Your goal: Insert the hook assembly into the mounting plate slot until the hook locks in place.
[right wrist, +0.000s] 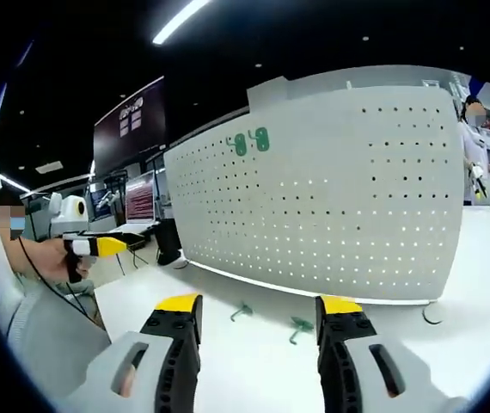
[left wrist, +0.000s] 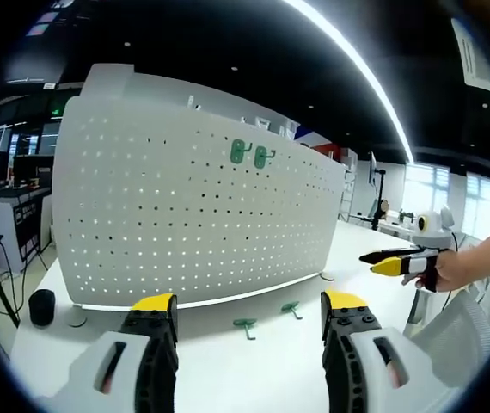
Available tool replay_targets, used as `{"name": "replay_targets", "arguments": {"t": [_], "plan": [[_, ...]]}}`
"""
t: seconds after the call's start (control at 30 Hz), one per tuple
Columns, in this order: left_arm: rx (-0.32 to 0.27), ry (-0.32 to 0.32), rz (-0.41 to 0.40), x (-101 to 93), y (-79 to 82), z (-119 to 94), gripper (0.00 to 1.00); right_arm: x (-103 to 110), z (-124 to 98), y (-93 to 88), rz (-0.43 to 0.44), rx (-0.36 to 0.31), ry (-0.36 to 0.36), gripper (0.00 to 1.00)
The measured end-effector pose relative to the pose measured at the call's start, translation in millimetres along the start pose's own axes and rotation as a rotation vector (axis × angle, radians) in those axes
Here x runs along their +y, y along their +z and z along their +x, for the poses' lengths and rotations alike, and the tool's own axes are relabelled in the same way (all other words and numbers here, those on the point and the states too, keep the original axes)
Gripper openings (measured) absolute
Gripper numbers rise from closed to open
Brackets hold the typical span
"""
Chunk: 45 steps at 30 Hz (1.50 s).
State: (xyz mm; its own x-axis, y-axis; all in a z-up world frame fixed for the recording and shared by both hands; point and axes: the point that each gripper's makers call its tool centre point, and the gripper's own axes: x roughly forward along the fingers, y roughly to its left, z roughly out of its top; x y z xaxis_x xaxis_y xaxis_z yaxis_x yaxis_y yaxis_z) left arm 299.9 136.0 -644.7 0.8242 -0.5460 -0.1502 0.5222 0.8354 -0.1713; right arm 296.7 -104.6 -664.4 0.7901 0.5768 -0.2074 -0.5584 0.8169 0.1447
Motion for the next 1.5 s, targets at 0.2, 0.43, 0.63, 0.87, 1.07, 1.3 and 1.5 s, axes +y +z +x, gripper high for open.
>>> {"name": "replay_targets", "arguments": {"t": [0.2, 0.43, 0.63, 0.87, 1.07, 1.3, 1.5], "plan": [[0.006, 0.008, -0.005, 3.5, -4.3, -3.0, 0.69, -2.6, -3.9, -4.8, 0.004, 0.01, -0.012, 0.52], [0.019, 0.018, -0.012, 5.6, -10.7, -5.8, 0.69, -1.0, -2.4, -8.1, 0.019, 0.021, -0.006, 0.52], [0.014, 0.016, -0.013, 5.6, -8.8, -4.4, 0.69, 2.0, -1.9, -9.9, 0.005, 0.033, 0.003, 0.52], [0.049, -0.036, 0.026, 1.7, -2.5, 8.7, 0.7, 3.3, -2.8, -8.6, -0.003, 0.031, 0.004, 0.52], [0.106, -0.089, 0.11, 2.4, 3.6, 26.5, 0.63, 3.8, -3.0, -9.1, 0.005, 0.032, 0.006, 0.52], [0.186, -0.177, 0.195, -6.5, 1.5, 40.3, 0.63, 1.6, -4.8, -6.1, 0.016, 0.019, -0.003, 0.52], [0.248, -0.234, 0.237, -10.7, -5.2, 47.0, 0.64, 2.4, -4.9, -5.3, 0.015, 0.015, -0.001, 0.52]]}}
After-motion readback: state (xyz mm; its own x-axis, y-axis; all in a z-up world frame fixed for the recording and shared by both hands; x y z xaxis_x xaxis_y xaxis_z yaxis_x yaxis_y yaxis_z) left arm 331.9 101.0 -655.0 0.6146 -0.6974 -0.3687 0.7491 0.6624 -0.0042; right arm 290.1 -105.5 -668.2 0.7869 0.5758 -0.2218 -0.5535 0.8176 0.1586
